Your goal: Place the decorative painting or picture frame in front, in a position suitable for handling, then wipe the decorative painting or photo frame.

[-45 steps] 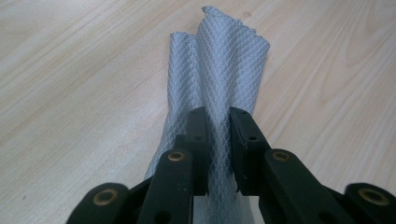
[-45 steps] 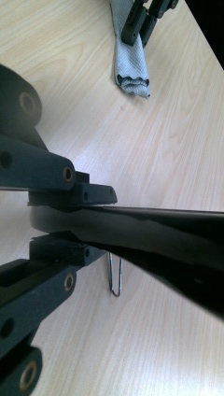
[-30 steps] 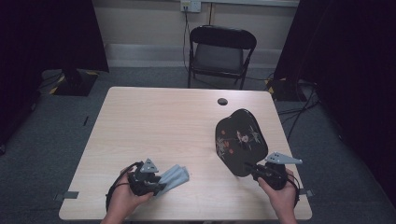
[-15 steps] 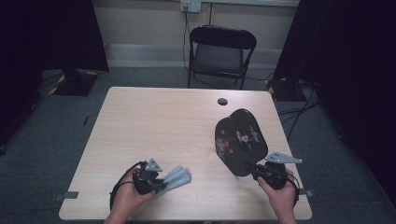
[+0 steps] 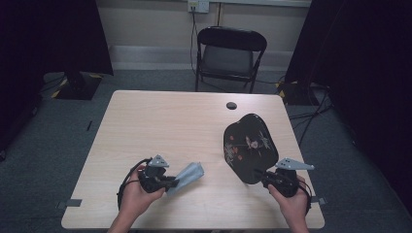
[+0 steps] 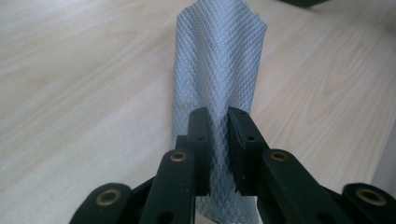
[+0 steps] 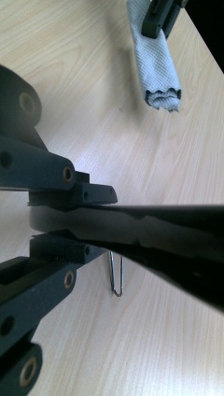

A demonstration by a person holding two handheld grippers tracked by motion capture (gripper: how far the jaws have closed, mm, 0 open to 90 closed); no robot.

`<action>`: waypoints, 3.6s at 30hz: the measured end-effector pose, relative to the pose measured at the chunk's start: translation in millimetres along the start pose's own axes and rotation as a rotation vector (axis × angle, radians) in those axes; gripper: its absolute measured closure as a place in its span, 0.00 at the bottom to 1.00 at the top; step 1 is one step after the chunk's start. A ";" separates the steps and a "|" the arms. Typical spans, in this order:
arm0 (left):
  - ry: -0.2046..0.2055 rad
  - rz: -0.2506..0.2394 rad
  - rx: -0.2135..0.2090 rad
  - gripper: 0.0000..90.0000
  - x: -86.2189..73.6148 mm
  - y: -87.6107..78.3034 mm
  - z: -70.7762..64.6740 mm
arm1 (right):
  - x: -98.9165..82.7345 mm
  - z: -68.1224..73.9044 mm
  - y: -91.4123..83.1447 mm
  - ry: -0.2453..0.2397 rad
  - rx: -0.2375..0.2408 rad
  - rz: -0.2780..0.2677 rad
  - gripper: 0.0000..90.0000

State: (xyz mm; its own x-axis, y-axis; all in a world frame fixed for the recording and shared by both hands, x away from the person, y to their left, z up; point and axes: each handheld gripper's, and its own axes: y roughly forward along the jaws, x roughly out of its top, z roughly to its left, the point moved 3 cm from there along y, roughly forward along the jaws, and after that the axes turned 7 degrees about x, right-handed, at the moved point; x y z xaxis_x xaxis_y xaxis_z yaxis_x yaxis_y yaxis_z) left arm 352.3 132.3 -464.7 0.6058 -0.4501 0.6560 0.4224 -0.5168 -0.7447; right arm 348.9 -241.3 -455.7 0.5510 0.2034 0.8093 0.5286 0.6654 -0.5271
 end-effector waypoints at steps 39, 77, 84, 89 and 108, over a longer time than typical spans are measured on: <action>0.083 0.147 0.068 0.77 14.2 50.4 1.8 | -2.5 1.4 -0.7 -0.013 0.004 0.012 0.88; 0.010 0.073 -0.017 0.89 71.9 23.7 -7.4 | -0.8 1.0 -0.6 -0.013 0.007 0.016 0.88; 0.032 0.072 -0.002 0.89 89.4 18.5 -10.5 | 0.4 1.5 -0.1 -0.008 0.004 0.018 0.88; 0.033 0.057 0.004 0.89 99.7 14.6 -10.8 | -0.1 0.7 -0.9 -0.007 0.008 0.018 0.88; 0.063 -0.079 0.027 0.89 167.4 -10.1 -28.7 | -2.3 2.3 -4.7 -0.008 0.016 0.028 0.88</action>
State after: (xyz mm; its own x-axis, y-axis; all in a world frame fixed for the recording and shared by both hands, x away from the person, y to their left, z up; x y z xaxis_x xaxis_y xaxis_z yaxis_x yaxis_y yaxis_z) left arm 430.1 41.3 -343.9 0.5269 -0.4543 0.7183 0.4854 -0.5329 -0.6931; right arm 343.7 -243.3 -454.4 0.5599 0.2282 0.7965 0.5029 0.6704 -0.5456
